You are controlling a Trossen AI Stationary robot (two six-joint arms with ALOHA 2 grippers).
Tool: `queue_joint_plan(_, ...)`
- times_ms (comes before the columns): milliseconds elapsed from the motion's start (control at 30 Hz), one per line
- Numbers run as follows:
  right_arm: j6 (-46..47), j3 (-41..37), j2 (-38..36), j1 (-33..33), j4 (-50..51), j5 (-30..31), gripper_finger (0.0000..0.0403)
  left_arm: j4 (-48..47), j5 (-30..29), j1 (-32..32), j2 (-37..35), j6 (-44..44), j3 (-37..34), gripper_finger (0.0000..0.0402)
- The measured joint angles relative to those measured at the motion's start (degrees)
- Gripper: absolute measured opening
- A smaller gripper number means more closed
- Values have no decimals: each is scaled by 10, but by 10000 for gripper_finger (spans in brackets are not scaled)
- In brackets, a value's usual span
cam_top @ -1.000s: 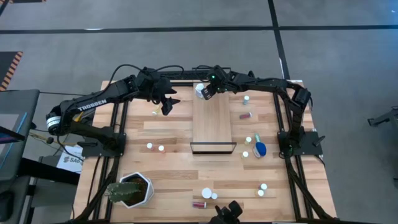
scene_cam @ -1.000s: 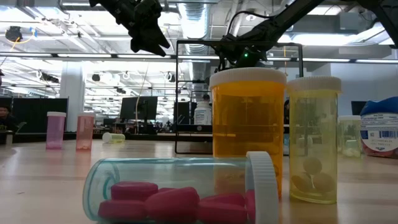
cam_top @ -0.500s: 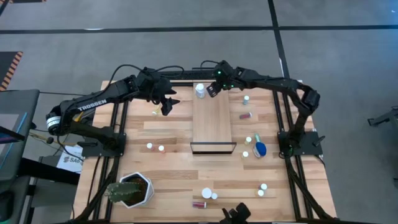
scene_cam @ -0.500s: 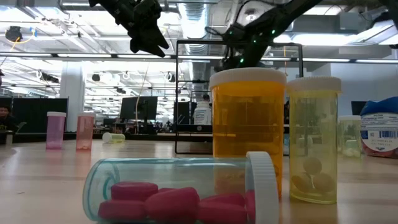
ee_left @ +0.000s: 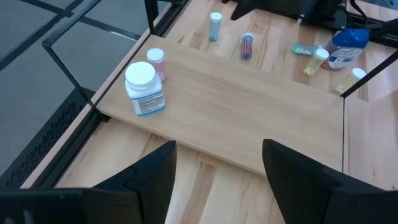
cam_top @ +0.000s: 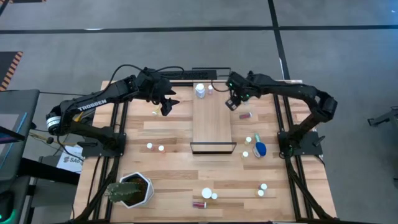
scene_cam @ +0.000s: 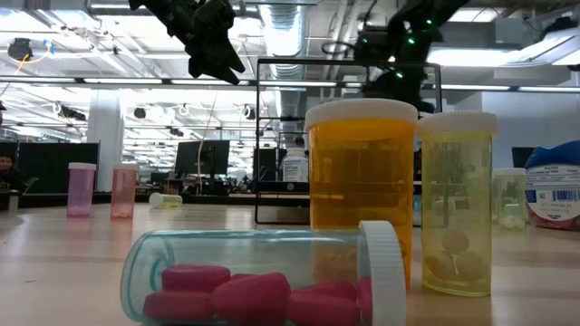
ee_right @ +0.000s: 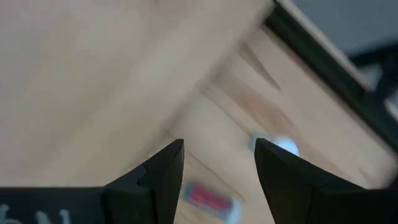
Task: Pick and place medicine bottles onto shelf by color
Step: Put the blue pill bottle on the shelf
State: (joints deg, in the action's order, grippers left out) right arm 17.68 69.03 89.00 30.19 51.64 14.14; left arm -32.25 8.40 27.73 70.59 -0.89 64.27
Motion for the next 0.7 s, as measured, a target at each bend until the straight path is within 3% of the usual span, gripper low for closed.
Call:
queue_joint_plan(267, 37, -79, -27, 45, -26, 17, 219, 5, -2, 0, 0, -1, 0, 224)
queue_joint_plan(700, 14, -84, 32, 117, -75, 9, 230, 8, -5, 0, 0, 1, 0, 224)
